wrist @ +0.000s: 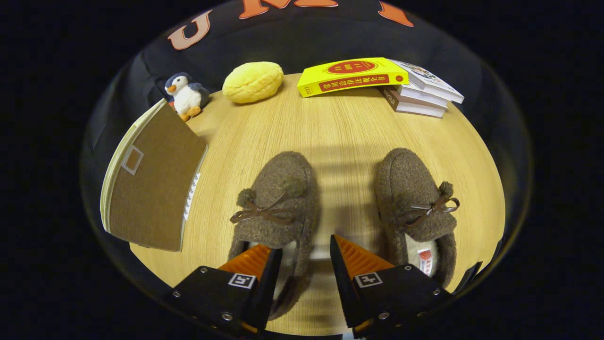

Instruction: Open the storage box then place both shoes into the box .Put the left shoe in first, then the right shoe, with the right side of both shoes facing outward in a uniform manner.

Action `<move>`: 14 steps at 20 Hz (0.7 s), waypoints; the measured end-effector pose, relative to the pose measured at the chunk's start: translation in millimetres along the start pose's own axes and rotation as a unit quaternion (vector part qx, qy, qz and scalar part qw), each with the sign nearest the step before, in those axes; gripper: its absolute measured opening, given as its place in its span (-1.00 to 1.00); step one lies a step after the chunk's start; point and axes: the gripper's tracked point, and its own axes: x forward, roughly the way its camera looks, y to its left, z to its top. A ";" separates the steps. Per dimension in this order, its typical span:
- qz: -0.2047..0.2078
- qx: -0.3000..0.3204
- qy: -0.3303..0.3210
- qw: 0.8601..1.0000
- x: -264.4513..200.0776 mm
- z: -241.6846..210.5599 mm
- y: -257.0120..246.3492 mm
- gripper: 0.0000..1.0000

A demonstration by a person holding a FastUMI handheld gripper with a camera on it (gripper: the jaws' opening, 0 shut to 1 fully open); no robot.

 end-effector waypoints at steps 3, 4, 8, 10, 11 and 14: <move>0.008 0.011 0.007 1.000 10.5 -2.2 6.2 -0.05; 0.012 0.017 0.008 1.000 11.9 -1.7 10.1 -0.18; 0.002 0.036 0.006 0.999 9.0 2.3 10.3 -0.80; 0.011 0.048 0.003 0.999 1.9 8.0 17.5 -0.93; 0.012 0.043 0.002 0.999 -3.4 10.3 19.8 -0.94; 0.019 0.041 -0.011 0.999 -25.5 25.5 34.5 -0.94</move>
